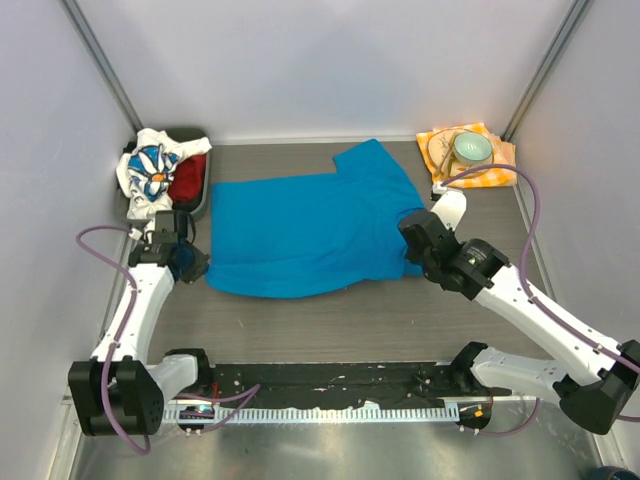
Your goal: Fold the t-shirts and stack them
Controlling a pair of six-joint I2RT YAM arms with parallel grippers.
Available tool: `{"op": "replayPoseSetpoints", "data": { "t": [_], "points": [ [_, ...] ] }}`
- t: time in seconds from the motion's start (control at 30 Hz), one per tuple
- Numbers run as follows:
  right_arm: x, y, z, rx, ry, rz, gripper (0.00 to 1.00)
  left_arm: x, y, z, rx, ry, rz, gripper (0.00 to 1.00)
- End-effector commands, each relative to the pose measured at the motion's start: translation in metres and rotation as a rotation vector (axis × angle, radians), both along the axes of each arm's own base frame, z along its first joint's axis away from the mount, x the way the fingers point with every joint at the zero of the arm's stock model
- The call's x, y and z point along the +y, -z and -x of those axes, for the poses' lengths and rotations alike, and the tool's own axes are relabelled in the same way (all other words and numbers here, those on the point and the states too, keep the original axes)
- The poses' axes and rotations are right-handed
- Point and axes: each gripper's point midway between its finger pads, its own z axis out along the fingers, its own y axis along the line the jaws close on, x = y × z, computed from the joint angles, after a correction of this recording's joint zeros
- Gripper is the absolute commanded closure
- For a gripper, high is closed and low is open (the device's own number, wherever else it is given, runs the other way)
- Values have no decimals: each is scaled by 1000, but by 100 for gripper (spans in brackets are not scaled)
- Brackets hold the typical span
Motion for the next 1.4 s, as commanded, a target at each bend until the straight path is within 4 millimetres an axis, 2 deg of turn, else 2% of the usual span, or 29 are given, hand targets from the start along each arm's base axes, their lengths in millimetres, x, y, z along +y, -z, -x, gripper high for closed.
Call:
{"op": "replayPoseSetpoints", "data": {
  "t": [0.0,0.33,0.63,0.8,1.1,1.37],
  "points": [
    [12,-33,-32,-98,-10,-38,99,2,-14,-23,-62,-16,3,100],
    [8,-18,-75,-46,-16,-57,99,4,-3,-39,-21,-37,9,100],
    [14,-7,-108,-11,-31,-68,99,4,-4,-63,-8,-51,15,100],
    [22,-7,-121,-7,-49,-81,99,5,-4,-73,9,-48,15,100],
    [30,0,-146,13,-63,-70,99,7,15,-80,55,-57,9,100],
    [34,-1,-168,13,-66,-80,99,6,15,-95,55,-59,23,100]
  ]
}}
